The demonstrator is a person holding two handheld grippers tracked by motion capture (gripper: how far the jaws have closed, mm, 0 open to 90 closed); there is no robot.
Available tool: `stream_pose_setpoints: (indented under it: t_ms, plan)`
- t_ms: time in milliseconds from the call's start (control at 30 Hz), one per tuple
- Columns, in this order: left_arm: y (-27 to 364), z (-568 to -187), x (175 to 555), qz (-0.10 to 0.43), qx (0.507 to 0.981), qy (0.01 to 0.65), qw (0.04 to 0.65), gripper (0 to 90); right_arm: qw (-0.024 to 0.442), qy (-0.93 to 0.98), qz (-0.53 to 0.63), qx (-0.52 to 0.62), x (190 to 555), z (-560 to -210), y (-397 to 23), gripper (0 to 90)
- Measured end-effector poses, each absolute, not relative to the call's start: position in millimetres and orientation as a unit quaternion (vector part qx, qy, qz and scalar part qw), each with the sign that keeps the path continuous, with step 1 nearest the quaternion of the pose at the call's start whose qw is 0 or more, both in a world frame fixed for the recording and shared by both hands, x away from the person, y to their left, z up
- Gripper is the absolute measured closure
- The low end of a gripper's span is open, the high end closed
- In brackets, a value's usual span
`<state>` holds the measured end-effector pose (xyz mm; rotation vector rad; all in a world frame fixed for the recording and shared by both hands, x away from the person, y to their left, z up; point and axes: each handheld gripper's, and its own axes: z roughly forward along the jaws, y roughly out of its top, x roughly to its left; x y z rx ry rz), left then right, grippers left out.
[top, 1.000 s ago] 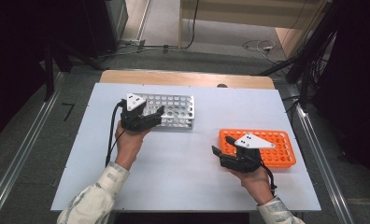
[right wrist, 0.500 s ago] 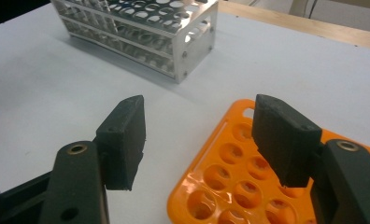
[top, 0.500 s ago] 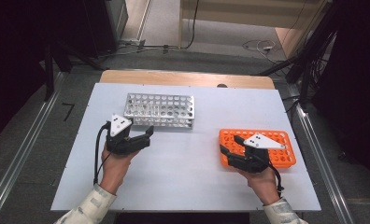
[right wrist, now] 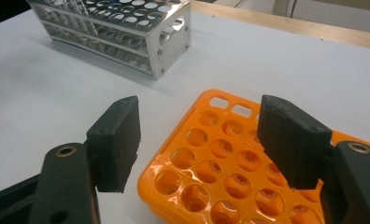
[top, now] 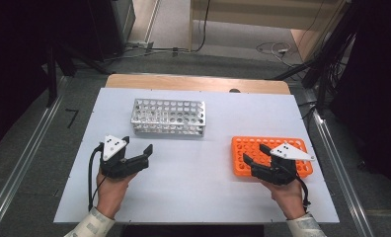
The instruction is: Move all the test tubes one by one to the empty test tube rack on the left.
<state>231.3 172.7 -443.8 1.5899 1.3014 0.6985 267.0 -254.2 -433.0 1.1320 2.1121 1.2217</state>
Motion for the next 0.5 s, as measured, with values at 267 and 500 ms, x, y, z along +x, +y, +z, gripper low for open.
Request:
stream_pose_setpoints:
  t_ms: [267, 500]
  plan:
    - [178.4, -446.6, 218.9, 0.287, 0.649, 0.530, 0.465, 18.2, 0.228, 0.759, 0.442, 0.420, 262.2, -431.6, -266.8, 27.7]
    - [188.1, -448.7, 212.9, 0.297, 0.648, 0.532, 0.457, 16.3, 0.239, 0.754, 0.440, 0.425, 257.2, -432.9, -281.3, 27.4]
